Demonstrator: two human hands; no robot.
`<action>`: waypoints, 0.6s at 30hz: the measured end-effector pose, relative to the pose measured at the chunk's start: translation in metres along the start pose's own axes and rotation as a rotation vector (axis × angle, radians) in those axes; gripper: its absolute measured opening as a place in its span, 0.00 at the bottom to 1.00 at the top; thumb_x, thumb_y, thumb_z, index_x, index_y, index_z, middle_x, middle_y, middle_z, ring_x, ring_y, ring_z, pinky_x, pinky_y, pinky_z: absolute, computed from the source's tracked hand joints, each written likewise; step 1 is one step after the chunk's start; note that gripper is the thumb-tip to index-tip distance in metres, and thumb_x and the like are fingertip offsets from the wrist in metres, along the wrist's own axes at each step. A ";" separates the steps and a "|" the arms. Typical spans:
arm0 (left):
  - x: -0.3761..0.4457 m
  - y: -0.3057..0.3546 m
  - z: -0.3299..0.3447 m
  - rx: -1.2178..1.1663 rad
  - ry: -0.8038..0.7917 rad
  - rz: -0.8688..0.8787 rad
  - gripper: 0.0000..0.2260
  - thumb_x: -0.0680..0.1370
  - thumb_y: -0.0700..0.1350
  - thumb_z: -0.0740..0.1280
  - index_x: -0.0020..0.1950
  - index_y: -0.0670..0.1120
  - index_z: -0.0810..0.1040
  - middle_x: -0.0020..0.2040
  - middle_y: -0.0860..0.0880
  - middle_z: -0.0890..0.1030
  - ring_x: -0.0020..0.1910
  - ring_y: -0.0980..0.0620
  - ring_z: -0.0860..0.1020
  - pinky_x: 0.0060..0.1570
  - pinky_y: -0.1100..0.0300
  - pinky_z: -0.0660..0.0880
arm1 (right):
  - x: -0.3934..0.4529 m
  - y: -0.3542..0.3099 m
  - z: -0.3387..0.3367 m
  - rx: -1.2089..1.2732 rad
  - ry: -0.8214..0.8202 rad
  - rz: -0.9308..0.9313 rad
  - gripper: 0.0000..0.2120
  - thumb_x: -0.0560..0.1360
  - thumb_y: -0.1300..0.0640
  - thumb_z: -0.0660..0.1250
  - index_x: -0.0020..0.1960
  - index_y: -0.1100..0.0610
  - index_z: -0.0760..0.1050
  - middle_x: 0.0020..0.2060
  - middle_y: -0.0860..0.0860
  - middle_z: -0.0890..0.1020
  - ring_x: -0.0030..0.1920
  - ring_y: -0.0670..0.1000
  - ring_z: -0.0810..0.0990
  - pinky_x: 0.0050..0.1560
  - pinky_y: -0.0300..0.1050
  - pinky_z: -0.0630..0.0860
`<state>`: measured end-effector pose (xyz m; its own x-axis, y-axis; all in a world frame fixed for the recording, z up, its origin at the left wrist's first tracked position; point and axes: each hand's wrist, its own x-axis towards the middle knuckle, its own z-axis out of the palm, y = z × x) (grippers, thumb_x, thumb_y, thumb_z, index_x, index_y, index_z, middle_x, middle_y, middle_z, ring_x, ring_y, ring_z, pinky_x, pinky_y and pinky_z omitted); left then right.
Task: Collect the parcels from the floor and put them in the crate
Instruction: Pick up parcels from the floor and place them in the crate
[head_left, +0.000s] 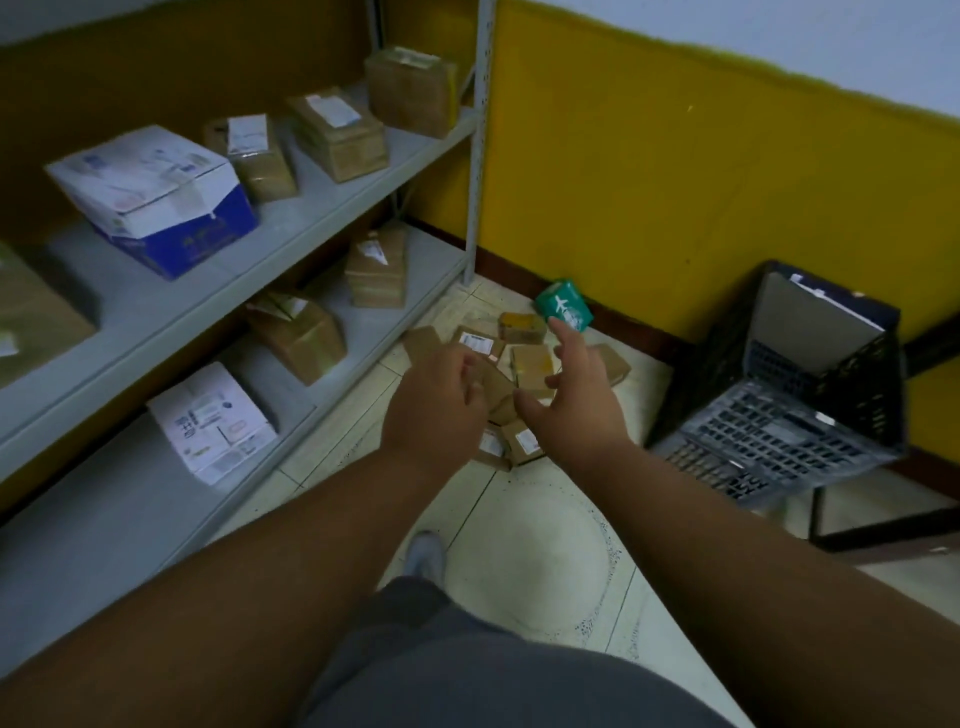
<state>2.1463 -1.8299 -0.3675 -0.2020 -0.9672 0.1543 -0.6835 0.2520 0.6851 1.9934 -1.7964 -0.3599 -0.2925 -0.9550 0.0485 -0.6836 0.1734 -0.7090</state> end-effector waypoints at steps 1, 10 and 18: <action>0.013 -0.005 0.003 0.000 -0.009 -0.001 0.06 0.78 0.42 0.62 0.54 0.48 0.75 0.45 0.49 0.77 0.42 0.51 0.75 0.43 0.48 0.77 | 0.012 0.000 0.004 -0.004 -0.005 0.003 0.41 0.73 0.53 0.73 0.78 0.43 0.54 0.70 0.51 0.68 0.62 0.51 0.76 0.59 0.51 0.78; 0.163 -0.019 0.012 -0.005 -0.103 0.034 0.12 0.76 0.40 0.64 0.58 0.46 0.75 0.51 0.49 0.78 0.48 0.50 0.76 0.46 0.55 0.73 | 0.141 -0.018 0.014 -0.062 0.020 0.046 0.41 0.73 0.53 0.74 0.78 0.44 0.55 0.68 0.51 0.70 0.60 0.49 0.77 0.51 0.41 0.73; 0.232 -0.058 0.044 -0.083 -0.174 -0.076 0.15 0.77 0.43 0.68 0.62 0.49 0.71 0.53 0.54 0.75 0.49 0.53 0.76 0.45 0.56 0.75 | 0.214 -0.002 0.051 0.039 -0.059 0.150 0.40 0.72 0.53 0.74 0.77 0.42 0.56 0.67 0.48 0.71 0.61 0.49 0.75 0.58 0.53 0.79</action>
<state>2.1082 -2.0676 -0.4021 -0.2748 -0.9613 -0.0208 -0.6427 0.1675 0.7476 1.9665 -2.0138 -0.3839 -0.3491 -0.9316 -0.1008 -0.6079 0.3071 -0.7322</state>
